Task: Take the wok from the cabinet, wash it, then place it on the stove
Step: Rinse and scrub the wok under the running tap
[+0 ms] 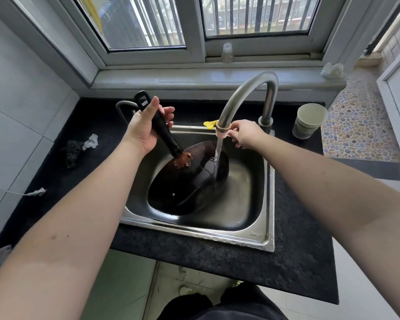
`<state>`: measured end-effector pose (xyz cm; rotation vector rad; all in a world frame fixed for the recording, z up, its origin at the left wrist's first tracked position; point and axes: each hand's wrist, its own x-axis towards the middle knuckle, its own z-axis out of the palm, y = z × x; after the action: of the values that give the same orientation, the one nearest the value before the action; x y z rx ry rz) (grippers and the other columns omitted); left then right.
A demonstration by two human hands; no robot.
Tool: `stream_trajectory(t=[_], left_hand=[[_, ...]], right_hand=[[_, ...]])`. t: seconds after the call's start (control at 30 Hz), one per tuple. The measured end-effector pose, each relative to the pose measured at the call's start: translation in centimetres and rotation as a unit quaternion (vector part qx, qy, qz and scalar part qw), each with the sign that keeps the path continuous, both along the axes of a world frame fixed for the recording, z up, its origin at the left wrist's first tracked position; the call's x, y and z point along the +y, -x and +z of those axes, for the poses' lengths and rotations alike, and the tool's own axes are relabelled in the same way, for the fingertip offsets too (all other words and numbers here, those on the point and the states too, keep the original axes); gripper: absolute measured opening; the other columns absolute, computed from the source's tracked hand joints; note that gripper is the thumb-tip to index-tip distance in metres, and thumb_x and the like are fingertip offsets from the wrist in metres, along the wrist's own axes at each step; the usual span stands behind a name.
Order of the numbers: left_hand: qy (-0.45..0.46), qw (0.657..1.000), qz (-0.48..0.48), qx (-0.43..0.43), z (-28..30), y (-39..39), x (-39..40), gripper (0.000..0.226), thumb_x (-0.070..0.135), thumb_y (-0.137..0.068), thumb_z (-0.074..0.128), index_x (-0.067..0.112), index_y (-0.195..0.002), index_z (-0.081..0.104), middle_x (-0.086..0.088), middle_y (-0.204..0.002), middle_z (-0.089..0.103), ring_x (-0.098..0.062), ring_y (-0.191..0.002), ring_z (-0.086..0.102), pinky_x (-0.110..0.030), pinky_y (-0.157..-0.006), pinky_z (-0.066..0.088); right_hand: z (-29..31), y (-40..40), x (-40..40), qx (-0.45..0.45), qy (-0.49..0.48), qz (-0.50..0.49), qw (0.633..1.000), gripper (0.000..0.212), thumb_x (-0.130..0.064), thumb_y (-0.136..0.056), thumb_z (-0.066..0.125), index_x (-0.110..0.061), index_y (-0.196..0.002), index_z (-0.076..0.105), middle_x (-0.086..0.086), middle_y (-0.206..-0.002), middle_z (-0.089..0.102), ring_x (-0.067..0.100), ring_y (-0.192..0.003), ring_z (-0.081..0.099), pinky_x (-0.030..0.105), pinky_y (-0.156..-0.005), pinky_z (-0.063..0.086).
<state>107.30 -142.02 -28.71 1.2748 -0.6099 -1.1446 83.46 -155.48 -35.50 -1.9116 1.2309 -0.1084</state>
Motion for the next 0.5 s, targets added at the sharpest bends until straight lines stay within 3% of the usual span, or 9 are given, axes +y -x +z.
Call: stream_trajectory(t=[0.13, 0.27, 0.33, 0.4, 0.5], left_hand=[[0.019, 1.0, -0.023, 0.007, -0.3, -1.2, 0.3, 0.045, 0.058, -0.056, 0.086, 0.017, -0.065, 0.069, -0.006, -0.095, 0.074, -0.018, -0.087, 0.07, -0.037, -0.079, 0.056], [0.045, 0.996, -0.074, 0.023, -0.5, -1.6, 0.8, 0.046, 0.057, -0.056, 0.085, 0.017, -0.074, 0.071, -0.006, -0.098, 0.072, -0.021, -0.094, 0.068, -0.046, -0.092, 0.053], [0.045, 0.995, -0.087, 0.017, -0.5, -1.4, 0.9, 0.049, 0.06, -0.057, 0.082, 0.017, -0.075, 0.067, -0.003, -0.096, 0.07, -0.019, -0.092, 0.065, -0.049, -0.096, 0.05], [0.044, 0.994, -0.097, 0.019, -0.5, -1.1, 0.9, 0.054, 0.063, -0.055, 0.081, 0.017, -0.075, 0.06, -0.001, -0.09, 0.065, -0.016, -0.085, 0.062, -0.049, -0.091, 0.049], [0.06, 0.99, -0.124, 0.029, -0.7, -0.8, 1.2, 0.06, 0.068, -0.054, 0.078, 0.017, -0.073, 0.052, 0.003, -0.066, 0.05, -0.013, -0.062, 0.05, -0.037, -0.073, 0.052]], right_hand=[[0.1, -0.1, 0.2, 0.012, 0.009, -0.003, 1.0, 0.02, -0.023, -0.1, 0.049, -0.016, -0.113, 0.062, 0.008, -0.086, 0.066, 0.021, -0.068, 0.065, 0.036, -0.07, 0.057], [0.3, -0.5, 0.4, 0.027, 0.004, -0.023, 0.999, 0.01, -0.023, -0.099, 0.05, -0.022, -0.094, 0.058, 0.005, -0.08, 0.065, 0.018, -0.061, 0.065, 0.026, -0.05, 0.05], [0.4, -0.6, 0.7, 0.047, 0.012, -0.04, 0.998, 0.019, -0.022, -0.097, 0.051, -0.024, -0.08, 0.057, 0.002, -0.071, 0.063, 0.014, -0.053, 0.062, 0.022, -0.043, 0.044], [0.5, -0.8, 0.9, 0.059, 0.016, -0.063, 0.996, 0.025, -0.022, -0.097, 0.052, -0.026, -0.072, 0.055, 0.001, -0.067, 0.062, 0.012, -0.049, 0.06, 0.021, -0.04, 0.043], [0.7, -1.4, 1.1, 0.066, -0.006, -0.088, 0.994, 0.014, -0.021, -0.096, 0.054, -0.015, -0.097, 0.066, 0.005, -0.077, 0.068, 0.019, -0.058, 0.065, 0.03, -0.051, 0.054]])
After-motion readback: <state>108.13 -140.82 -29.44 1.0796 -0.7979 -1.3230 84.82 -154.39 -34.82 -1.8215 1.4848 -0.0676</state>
